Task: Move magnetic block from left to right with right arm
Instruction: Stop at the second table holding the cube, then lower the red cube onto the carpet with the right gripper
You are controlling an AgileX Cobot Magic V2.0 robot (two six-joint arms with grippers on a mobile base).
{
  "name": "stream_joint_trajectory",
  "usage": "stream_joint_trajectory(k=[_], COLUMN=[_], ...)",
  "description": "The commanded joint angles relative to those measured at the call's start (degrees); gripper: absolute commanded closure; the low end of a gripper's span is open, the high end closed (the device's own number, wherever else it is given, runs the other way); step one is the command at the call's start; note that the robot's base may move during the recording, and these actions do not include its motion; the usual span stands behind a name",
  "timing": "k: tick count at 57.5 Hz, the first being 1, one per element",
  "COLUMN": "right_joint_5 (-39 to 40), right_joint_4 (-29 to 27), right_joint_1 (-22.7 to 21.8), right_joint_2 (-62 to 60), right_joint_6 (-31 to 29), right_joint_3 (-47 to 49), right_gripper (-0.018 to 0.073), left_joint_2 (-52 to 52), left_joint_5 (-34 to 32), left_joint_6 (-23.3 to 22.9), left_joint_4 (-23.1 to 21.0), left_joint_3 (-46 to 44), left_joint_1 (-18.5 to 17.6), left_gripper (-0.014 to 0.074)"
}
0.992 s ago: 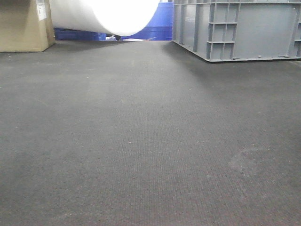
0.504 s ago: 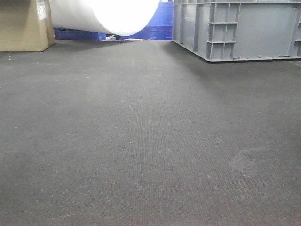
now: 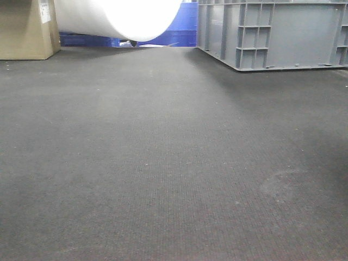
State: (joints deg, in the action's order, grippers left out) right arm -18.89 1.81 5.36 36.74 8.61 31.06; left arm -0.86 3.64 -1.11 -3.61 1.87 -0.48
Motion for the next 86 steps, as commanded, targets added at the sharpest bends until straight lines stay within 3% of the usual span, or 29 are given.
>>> stream_joint_trajectory(k=[1,13,33,63,86], right_joint_5=[-1.34,-14.51,-32.71,-39.73,-41.20], right_joint_4=[0.46,0.46,0.59,0.49,-3.13], right_joint_1=[3.25,11.65,22.93,35.13,37.41], right_joint_2=[5.43,18.65,40.42,64.38,69.21], right_joint_6=[1.37,4.38,25.69,32.97,34.89], right_joint_3=[5.37,12.59,27.93,51.95,54.11], right_gripper=[0.0326,0.0326,0.0326,0.0326,0.0323], left_joint_2=[-0.34,-0.34,-0.34,-0.34,-0.34], left_joint_5=[-4.86,-4.86,-4.86,-4.86,-4.86], left_joint_6=[-0.10,-0.10,-0.10,-0.10,-0.10], left_joint_4=[-0.39,-0.39,-0.39,-0.39,-0.39], left_joint_3=[0.48,0.48,0.48,0.48,0.48], left_joint_1=[0.02,0.02,0.02,0.02,0.02], left_gripper=[0.0713,0.0713,0.0713,0.0713,0.0713])
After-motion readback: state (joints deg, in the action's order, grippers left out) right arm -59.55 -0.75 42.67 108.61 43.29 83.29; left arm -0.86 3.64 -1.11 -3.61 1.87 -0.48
